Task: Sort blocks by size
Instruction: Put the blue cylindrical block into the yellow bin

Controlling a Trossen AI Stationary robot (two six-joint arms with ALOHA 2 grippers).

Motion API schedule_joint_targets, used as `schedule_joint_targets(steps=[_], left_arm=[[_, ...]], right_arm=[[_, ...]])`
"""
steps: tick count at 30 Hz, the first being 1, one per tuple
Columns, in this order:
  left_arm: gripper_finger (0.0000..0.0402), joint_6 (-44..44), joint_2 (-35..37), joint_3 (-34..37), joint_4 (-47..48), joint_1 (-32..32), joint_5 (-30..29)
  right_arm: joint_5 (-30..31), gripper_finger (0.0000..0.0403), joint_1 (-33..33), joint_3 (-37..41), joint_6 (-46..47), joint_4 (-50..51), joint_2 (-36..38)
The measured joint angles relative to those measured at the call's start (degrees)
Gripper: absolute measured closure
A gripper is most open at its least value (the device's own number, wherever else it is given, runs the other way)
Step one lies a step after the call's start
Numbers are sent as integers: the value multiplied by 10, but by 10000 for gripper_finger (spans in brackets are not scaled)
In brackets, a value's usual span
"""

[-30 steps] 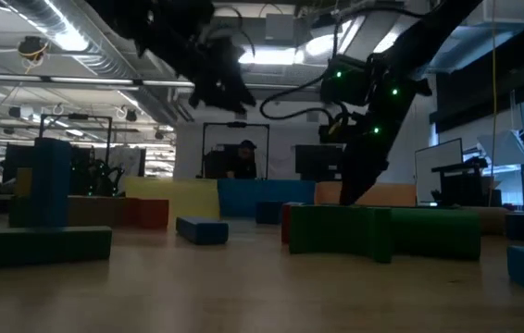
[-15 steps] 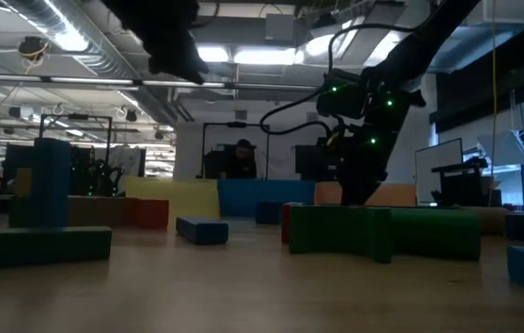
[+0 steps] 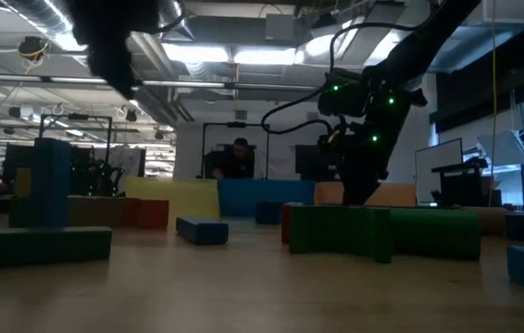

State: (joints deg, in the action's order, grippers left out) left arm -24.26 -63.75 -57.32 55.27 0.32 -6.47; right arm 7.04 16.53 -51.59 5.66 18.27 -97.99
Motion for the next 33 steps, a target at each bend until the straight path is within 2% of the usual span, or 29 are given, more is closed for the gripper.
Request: schedule_joint_targets(steps=[10,14,19,21,28,33], left_arm=[[224,-114,0,0,71,80,-1],[224,-201,0,0,113,96,-1],[224,-288,0,0,176,115,1],[224,-315,0,0,196,121,11],[224,-444,0,0,243,137,17],[224,-479,0,1,259,140,17]], right_arm=[[-52,270,-1,0,7,-27,72],[-114,270,-1,0,8,-121,76],[-182,270,-1,-1,6,-292,70],[-172,270,-1,-1,-3,-360,68],[-81,269,1,-4,-45,-554,34],[-88,269,5,-76,-56,-582,-41]])
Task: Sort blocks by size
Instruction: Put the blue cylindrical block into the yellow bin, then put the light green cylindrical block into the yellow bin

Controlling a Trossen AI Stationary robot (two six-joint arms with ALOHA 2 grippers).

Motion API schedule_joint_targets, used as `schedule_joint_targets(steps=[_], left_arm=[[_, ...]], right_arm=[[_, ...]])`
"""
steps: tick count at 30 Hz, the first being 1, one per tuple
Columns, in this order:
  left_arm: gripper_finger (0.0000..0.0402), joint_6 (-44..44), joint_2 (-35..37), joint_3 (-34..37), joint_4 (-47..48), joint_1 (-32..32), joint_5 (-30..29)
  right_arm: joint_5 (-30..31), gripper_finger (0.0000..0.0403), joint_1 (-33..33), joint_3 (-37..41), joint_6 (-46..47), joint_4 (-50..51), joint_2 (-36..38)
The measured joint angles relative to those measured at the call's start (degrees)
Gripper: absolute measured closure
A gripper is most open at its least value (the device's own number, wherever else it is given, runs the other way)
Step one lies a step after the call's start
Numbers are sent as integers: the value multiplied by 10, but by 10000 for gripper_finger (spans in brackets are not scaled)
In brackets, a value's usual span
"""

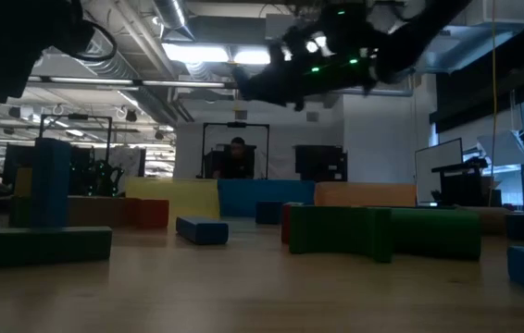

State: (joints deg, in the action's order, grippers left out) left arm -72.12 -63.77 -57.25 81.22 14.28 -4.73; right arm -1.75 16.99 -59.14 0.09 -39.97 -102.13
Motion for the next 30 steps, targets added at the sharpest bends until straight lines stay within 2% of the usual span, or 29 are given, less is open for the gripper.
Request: schedule_joint_targets(steps=[2,7,15,22,30], left_arm=[[224,1,0,0,0,0,0],[224,-16,0,0,4,0,1],[224,-123,0,8,7,6,35],[224,-180,0,47,4,37,74],[224,-297,0,95,3,93,123]], right_arm=[[-7,269,0,-52,-3,3,-45],[-8,268,0,-200,-8,82,-153],[12,238,16,-389,-30,205,-277],[22,232,26,-444,-31,223,-320],[27,231,26,-446,-36,240,-320]])
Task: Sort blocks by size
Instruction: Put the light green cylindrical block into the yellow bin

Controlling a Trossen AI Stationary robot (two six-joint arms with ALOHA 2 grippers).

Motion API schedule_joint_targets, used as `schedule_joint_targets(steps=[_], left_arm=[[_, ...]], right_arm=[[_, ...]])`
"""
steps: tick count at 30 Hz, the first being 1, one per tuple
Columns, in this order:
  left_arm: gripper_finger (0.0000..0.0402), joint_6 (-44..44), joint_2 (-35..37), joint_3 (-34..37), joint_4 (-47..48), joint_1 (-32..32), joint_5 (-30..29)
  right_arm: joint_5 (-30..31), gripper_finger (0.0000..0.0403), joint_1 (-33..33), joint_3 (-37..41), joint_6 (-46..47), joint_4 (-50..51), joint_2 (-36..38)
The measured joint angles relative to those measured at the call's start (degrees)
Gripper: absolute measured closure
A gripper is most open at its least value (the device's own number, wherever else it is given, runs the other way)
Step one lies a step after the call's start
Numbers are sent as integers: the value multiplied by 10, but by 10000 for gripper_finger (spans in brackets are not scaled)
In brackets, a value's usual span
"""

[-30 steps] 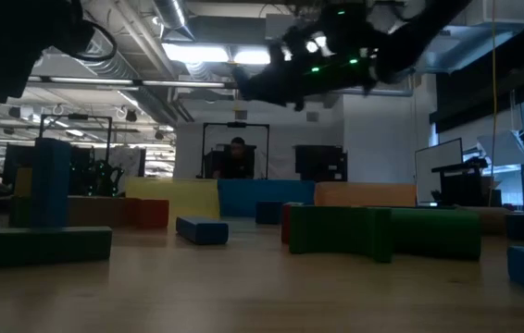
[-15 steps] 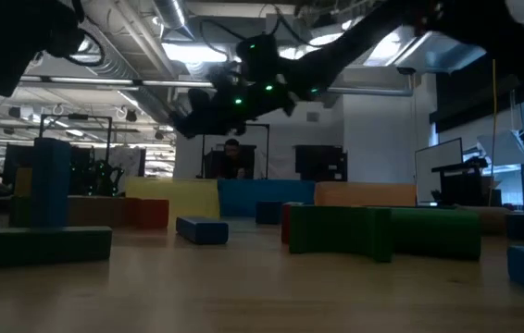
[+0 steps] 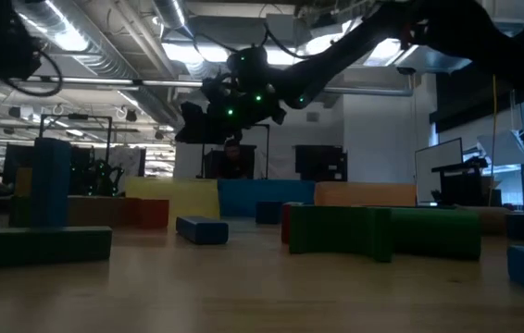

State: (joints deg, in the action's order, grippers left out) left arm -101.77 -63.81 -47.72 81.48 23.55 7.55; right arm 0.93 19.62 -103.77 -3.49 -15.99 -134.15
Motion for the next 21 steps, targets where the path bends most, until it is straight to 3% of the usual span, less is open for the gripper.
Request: schedule_joint_targets(steps=[7,21], left_arm=[[224,-78,0,71,-53,35,0],[224,-117,-18,68,-52,37,-24]], right_arm=[[-8,231,-1,0,0,28,13],[-44,230,-2,0,-33,184,134]])
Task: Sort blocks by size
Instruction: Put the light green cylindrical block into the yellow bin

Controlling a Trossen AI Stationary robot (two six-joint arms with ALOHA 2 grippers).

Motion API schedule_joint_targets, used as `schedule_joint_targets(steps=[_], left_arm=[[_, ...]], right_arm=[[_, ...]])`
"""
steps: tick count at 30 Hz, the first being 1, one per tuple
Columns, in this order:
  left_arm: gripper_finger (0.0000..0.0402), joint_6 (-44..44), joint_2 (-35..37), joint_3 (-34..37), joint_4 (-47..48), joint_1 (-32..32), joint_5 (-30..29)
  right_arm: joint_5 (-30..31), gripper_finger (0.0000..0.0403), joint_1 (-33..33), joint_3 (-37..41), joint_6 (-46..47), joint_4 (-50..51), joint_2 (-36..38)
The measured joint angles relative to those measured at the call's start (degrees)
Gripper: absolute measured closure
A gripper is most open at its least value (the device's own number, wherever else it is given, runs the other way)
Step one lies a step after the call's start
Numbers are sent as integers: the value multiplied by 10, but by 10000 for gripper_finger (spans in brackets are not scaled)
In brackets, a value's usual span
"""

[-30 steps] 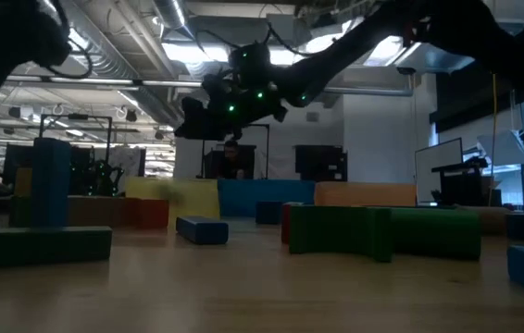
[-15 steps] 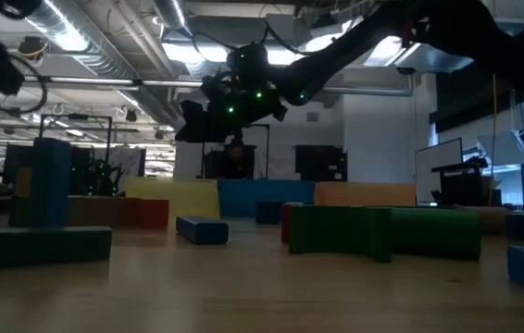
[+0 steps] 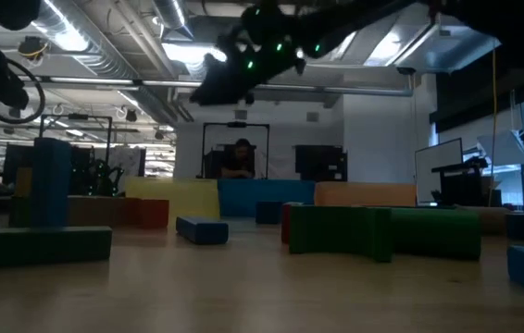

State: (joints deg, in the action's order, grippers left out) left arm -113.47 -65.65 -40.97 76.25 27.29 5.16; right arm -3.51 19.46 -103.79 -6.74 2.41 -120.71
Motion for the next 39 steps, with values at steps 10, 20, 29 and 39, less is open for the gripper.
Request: schedule_joint_targets(steps=[10,20,29,39], left_arm=[[224,28,-6,-6,-12,-29,20],[224,-7,-22,-9,-88,-37,50],[224,-118,-70,-9,-94,-36,86],[224,-241,-160,-9,-85,-32,60]], right_arm=[[3,230,1,0,-26,21,51],[10,230,1,0,-57,75,51],[12,230,1,0,-87,133,51],[13,230,1,0,-132,143,51]])
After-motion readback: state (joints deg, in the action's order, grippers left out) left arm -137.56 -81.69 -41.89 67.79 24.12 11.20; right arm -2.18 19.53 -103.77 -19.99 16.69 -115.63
